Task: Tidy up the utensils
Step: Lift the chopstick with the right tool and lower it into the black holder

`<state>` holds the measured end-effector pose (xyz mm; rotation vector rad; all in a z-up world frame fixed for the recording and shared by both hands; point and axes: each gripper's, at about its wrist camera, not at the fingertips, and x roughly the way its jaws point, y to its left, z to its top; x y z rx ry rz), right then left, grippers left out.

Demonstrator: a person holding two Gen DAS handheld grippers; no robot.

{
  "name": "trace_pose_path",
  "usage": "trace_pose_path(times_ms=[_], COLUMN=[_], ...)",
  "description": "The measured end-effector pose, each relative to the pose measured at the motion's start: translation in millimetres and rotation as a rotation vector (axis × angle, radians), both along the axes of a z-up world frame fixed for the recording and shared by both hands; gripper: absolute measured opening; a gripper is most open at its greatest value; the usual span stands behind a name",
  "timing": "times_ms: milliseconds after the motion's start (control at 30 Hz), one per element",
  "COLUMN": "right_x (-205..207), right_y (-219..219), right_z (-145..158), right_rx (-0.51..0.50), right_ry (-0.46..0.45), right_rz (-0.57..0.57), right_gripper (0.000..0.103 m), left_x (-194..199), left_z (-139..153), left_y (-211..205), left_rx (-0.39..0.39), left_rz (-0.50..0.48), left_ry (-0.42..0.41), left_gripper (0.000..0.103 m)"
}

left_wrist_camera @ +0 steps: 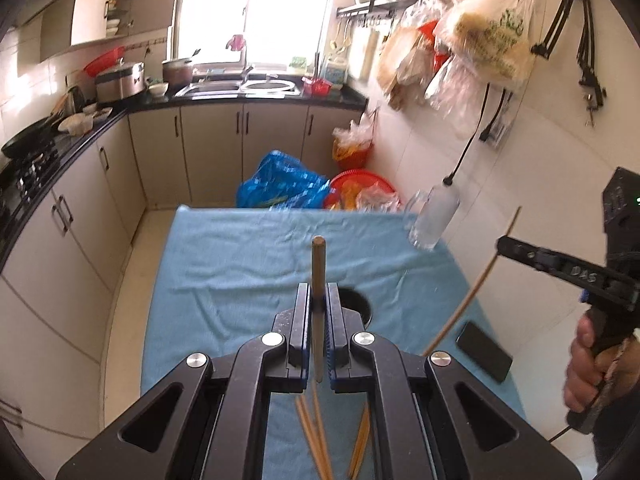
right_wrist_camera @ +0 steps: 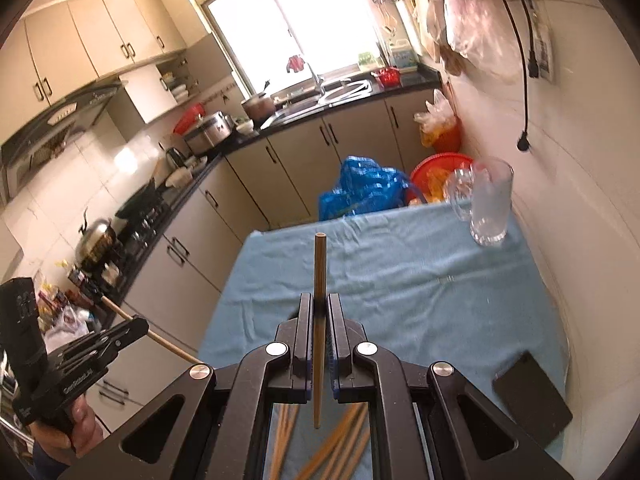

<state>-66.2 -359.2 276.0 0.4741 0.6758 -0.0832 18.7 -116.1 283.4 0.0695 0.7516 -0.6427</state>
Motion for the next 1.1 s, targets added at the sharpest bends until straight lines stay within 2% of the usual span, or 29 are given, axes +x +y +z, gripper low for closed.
trace_pose_path(times_ms=[200,367,567,733,933,1100], right_x=[42.1,74.8,104.0,118.0,127.1,129.2], right_y=[-14.3,-20.7,-26.3,-24.2,-18.0,-15.8], right_z=[11.3,6.3,-30.4,-68.2,-99.8,-109.5], right_rx=[0.01,0.004,0.027,0.066,0.095,0.11], right_ry=[-0.016,-0.013,0.052,0.132,0.196,0.216], right_rz=[-0.031,-0.049,-0.063,-0.041,-0.013,0.002], right_gripper=[0.006,0.006,0.006,0.006,0.006,0.007], left_x=[28.2,54.4,72.4,80.0,87.0,90.2], left_z=[21.0,10.0,-26.7,-56.4,-75.2,-80.2], left_y=[-23.3,-44.1,-56.7,-61.3,-58.4,-59.0], left_rx=[-0.029,-0.039,-0.045,-0.02,0.005,0.027], left_rz=[0.007,0.019,0.033,0.046,0.058,0.061], left_ry=[-0.02,0.032,0.119,0.168,0.183,0.175], left_gripper=[0.006,0.006,0.006,0.006,0.006,0.006])
